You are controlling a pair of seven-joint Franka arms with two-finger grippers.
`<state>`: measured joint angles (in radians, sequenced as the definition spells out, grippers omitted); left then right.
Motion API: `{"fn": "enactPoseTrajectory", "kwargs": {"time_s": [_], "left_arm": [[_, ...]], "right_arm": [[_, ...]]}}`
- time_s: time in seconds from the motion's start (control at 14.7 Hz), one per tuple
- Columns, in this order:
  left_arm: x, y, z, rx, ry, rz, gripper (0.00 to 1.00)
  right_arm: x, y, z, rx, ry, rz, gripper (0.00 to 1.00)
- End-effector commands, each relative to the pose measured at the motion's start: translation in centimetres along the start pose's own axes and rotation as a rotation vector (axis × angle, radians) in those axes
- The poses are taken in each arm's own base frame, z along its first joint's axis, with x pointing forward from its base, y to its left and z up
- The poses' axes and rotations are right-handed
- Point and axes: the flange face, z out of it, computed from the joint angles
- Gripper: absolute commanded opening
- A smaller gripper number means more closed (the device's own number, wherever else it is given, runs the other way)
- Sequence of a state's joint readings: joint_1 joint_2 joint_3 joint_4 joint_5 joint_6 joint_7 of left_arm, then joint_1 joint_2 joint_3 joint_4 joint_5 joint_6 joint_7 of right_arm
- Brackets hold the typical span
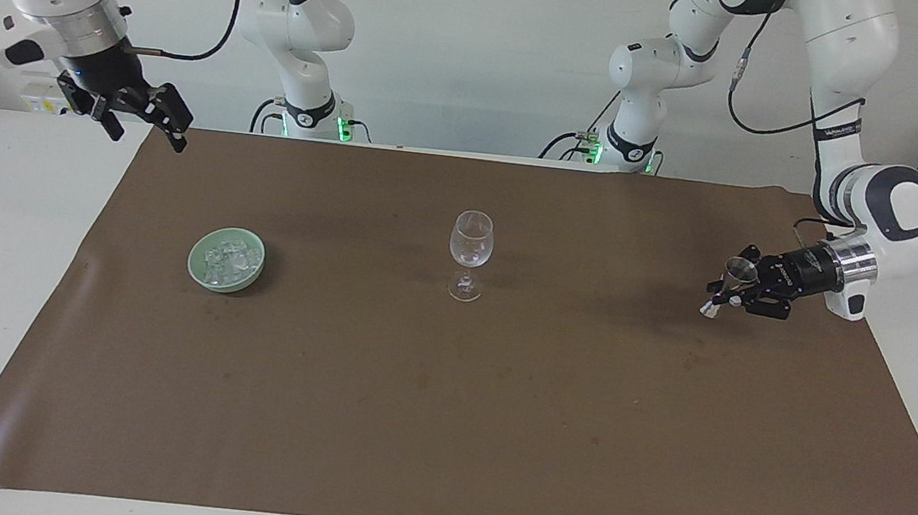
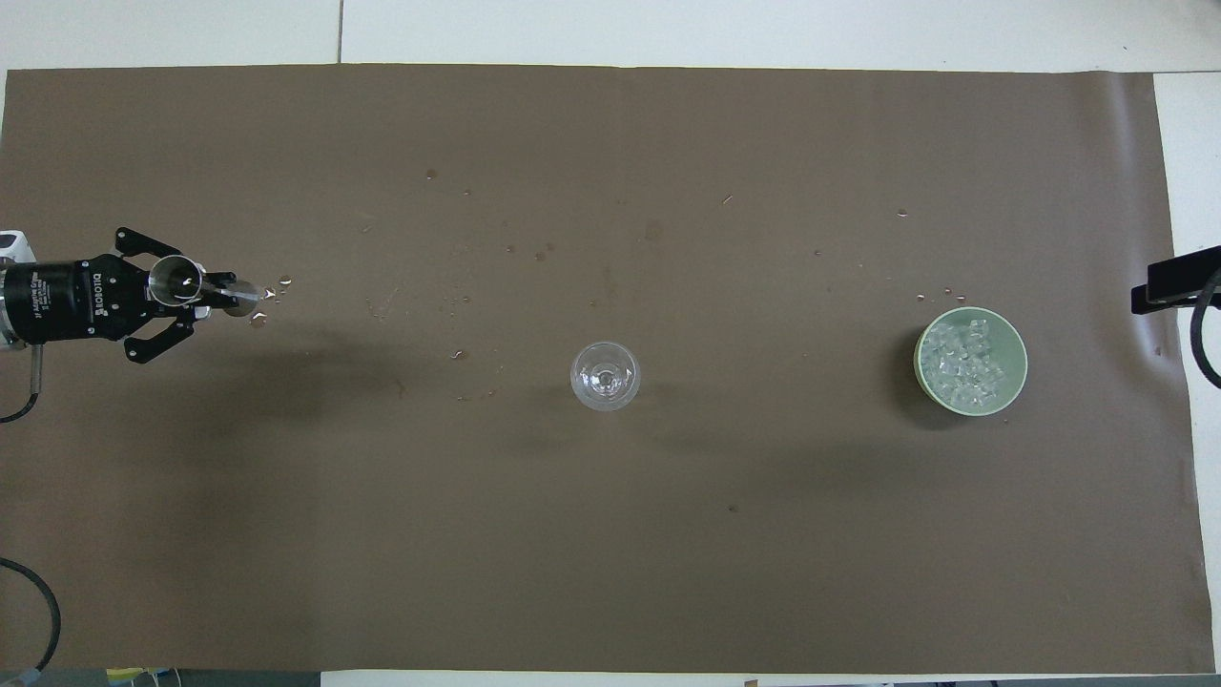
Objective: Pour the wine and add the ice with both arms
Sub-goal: 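Lift the silver cup with the left gripper toward the clear glass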
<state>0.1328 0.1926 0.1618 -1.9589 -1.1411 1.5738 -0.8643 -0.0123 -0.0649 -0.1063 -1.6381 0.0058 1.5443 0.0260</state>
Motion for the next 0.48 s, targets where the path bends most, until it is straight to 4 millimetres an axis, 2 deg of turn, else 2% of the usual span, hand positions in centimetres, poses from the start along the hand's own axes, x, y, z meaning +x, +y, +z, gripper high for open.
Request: {"fn": "enactPoseTrajectory", "kwargs": {"time_s": [0.0, 0.2, 0.41], "left_arm": [[-4.7, -1.5, 2.5, 0.064, 0.038, 0.038, 0.00], [-8.2, -2.2, 6.2, 0.133, 0.035, 0.046, 0.00], [-11.7, -2.6, 11.2, 0.181, 0.064, 0.080, 0.00]], "right_arm": [[-0.7, 0.3, -0.1, 0.002, -0.005, 0.007, 1.00], [-0.7, 0.3, 0.0, 0.002, -0.006, 0.009, 1.00], [-0.7, 0.3, 0.0, 0.002, -0.006, 0.007, 1.00]]}}
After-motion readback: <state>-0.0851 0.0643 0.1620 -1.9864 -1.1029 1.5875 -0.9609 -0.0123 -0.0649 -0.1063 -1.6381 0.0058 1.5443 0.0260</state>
